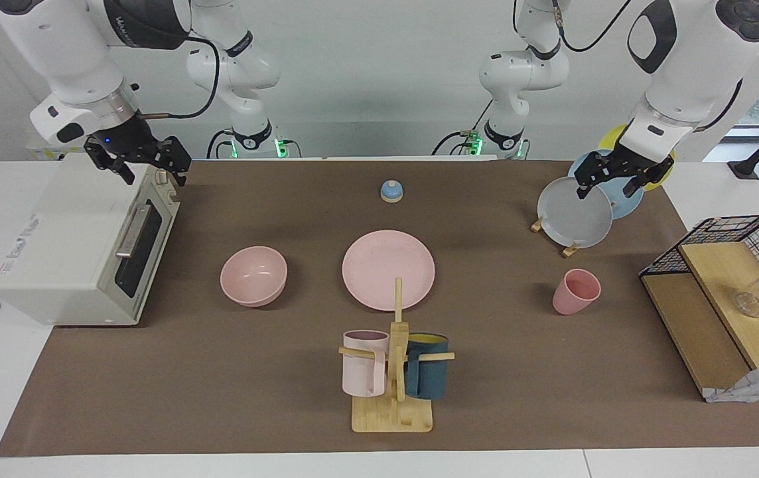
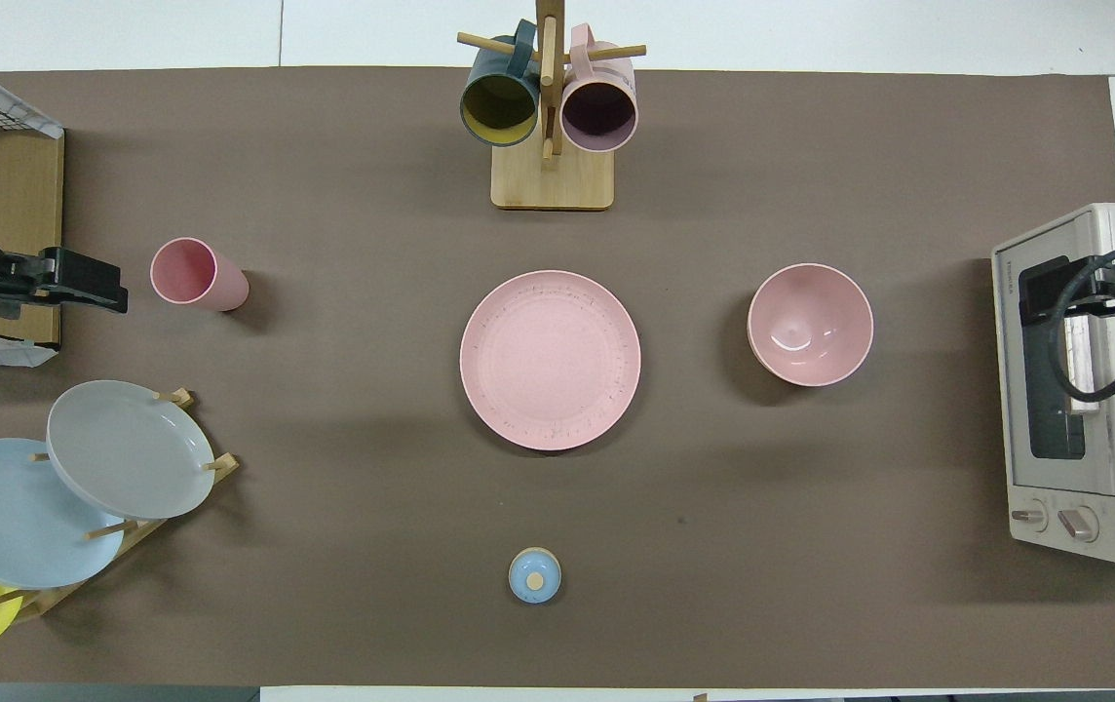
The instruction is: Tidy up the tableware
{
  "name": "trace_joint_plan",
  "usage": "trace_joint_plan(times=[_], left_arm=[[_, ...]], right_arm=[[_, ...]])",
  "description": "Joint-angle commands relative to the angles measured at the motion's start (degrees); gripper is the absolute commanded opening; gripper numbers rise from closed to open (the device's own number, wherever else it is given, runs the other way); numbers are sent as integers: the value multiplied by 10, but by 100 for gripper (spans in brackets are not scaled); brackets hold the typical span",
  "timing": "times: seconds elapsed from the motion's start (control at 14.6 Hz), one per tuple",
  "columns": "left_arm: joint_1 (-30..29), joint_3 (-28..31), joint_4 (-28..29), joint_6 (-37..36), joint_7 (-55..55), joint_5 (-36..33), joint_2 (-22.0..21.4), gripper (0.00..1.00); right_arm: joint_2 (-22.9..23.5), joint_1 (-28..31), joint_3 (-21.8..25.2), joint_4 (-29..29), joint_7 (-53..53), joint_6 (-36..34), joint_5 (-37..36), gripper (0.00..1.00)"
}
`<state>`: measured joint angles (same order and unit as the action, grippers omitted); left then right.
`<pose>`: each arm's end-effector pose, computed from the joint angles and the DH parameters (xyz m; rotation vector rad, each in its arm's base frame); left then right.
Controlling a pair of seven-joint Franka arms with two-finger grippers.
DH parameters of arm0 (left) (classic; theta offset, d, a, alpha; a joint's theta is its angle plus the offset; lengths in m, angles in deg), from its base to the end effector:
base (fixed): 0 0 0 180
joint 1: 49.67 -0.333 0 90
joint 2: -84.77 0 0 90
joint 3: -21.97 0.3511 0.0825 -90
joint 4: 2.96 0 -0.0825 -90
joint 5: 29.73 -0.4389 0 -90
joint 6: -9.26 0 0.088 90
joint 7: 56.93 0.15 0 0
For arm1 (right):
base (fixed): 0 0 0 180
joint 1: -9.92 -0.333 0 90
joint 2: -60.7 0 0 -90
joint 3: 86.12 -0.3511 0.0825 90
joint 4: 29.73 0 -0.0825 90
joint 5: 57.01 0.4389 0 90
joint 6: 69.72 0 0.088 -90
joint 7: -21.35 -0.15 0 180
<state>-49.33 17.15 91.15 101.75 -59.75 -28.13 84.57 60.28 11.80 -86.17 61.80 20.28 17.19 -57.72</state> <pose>0.6062 -0.0589 0.5847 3.1149 -0.0612 -0.0415 0.5968 -0.0210 0.6026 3.1266 -0.0795 -0.1148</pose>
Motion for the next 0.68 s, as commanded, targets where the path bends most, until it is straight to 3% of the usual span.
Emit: trace_joint_plan(times=[0.0,0.48,0.62], left_arm=[[-2,-1,5,1,-2,-7,-6,100],[-2,-1,5,1,-2,-7,-6,100],[-2,-1,5,1,-2,-7,-6,100]], right_arm=[[6,8,-4,-10,18,-7,4,100],[-1,3,-5,0,25,10,32,100],[13,-22,-56,4,-21,48,24,100]])
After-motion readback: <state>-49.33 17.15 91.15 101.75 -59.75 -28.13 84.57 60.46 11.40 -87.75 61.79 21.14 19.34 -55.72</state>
